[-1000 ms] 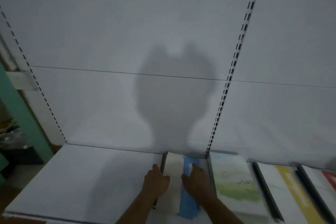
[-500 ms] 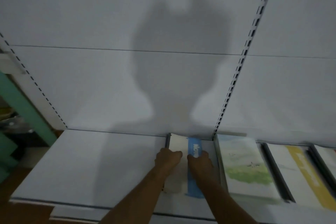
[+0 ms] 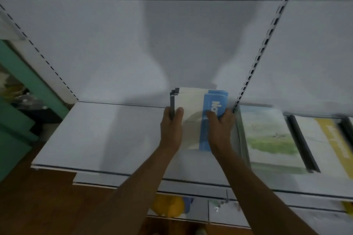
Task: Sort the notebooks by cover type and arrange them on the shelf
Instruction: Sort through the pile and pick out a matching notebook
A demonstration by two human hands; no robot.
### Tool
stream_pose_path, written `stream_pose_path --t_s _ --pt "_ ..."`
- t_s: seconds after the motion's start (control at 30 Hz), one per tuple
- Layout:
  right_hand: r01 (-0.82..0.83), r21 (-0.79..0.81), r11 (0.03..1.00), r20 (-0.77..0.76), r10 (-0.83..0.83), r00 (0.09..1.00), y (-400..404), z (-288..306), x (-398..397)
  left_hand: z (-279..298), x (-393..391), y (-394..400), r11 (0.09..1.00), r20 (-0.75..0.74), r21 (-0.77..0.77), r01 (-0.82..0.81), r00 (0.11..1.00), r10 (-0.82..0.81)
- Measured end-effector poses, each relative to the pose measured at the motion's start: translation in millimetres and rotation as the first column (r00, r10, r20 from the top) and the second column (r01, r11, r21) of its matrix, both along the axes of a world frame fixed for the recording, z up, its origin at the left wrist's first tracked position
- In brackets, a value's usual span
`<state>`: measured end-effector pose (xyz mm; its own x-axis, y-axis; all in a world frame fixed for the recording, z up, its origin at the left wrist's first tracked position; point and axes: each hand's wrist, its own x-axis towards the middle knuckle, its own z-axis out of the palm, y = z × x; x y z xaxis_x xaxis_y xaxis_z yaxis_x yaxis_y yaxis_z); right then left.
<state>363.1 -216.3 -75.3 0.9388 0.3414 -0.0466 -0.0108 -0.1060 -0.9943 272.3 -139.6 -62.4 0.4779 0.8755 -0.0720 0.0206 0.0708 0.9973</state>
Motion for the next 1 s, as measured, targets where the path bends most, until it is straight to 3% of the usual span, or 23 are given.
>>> stream_pose_path --t_s 0.1,0.27,0.43,0.6,0.7,0.87,1.0 --pt "-0.114 0.176 0.978 0.034 0.109 0.993 -4 -1 -21 -6 -13 10 0.996 0.115 0.063 0.062 0.991 -0.069" --pt "-0.191 0.289 0.938 0.166 0.148 0.975 -7 -7 -49 -21 -35 28 0.986 0.167 0.135 0.100 0.978 -0.122" --pt "-0.025 0.373 0.928 0.162 -0.038 0.986 5 10 -55 10 -41 39 0.939 0.189 0.309 0.149 0.958 -0.215" --pt "0.248 0.408 0.879 -0.056 -0.247 0.967 20 23 -65 20 -30 21 0.996 0.178 0.080 0.039 0.983 -0.053" --pt "0.327 0.313 0.892 -0.067 -0.323 0.944 25 28 -60 18 -26 27 0.995 0.190 0.098 0.029 0.981 -0.047" --pt "0.246 0.290 0.925 0.083 -0.280 0.956 22 29 -54 26 -25 40 0.976 0.124 0.158 0.151 0.977 -0.171" --pt "0.175 0.344 0.922 0.046 -0.203 0.978 14 31 -56 31 -32 28 0.988 0.064 0.049 0.145 0.987 -0.148"
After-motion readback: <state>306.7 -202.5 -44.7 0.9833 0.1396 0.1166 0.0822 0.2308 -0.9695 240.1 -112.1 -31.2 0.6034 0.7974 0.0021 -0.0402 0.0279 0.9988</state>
